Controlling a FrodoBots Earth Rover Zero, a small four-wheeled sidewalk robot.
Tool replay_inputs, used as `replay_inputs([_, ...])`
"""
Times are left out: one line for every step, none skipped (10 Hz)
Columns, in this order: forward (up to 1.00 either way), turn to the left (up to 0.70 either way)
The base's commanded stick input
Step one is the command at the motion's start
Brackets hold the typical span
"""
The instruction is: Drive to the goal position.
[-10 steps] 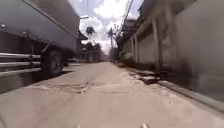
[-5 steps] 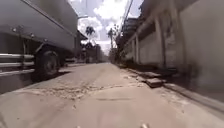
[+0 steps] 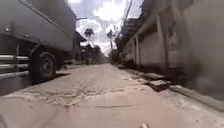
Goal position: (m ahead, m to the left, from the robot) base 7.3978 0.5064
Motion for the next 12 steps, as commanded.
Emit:
replay_inputs([0.50, -0.18])
replay_inputs([0.50, -0.11])
replay_inputs([0.50, -0.03])
replay_inputs([0.50, 0.00])
replay_inputs([0.50, 0.00])
replay_inputs([0.50, 0.00])
replay_inputs([0.50, 0.00])
replay_inputs([0.50, 0.00])
replay_inputs([0.50, 0.00])
replay_inputs([0.50, 0.00])
replay_inputs([0.50, 0.00])
replay_inputs([0.50, 0.00])
